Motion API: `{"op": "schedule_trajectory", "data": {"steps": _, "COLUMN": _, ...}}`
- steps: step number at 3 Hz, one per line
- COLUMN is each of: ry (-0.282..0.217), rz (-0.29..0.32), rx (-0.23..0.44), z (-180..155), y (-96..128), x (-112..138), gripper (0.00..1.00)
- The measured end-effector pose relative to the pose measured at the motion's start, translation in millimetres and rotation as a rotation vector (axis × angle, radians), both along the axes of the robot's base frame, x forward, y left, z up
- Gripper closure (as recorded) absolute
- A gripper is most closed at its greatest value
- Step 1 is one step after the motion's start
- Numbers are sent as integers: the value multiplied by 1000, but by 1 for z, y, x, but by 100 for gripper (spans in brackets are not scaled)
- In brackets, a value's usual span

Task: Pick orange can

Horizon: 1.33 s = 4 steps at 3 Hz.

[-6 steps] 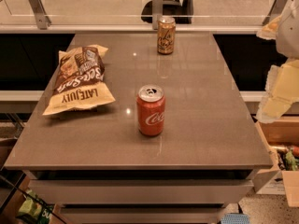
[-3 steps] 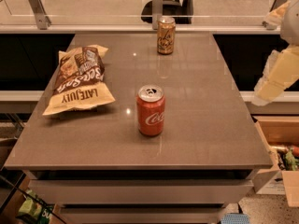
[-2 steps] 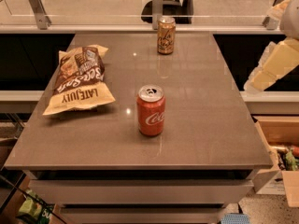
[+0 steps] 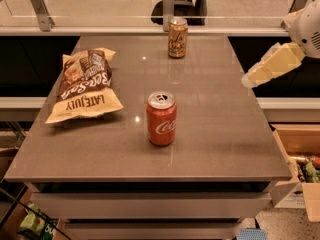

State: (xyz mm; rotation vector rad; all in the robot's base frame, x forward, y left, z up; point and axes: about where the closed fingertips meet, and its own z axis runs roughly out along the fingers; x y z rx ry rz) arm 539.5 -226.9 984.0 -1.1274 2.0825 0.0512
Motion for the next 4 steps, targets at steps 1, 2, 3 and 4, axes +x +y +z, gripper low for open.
{"op": "schedule_trajectory", "data": {"steps": 1, "ry": -61, "rz": -33, "rx": 108, "z": -5, "y": 10, "x": 27, "gripper": 0}}
{"op": "schedule_trajectory", "data": {"steps": 2, "ry": -104, "rz": -32, "rx": 191, "z": -10, "y": 24, "x": 53, "gripper": 0}}
{"op": "schedule_trajectory", "data": {"steps": 3, "ry": -103, "rz": -32, "rx": 190, "z": -10, "y": 24, "x": 53, "gripper": 0}}
{"op": "schedule_trajectory", "data": {"steps": 4, "ry": -104, "rz": -19, "rx": 209, "z": -11, "y": 28, "x": 66, "gripper": 0}}
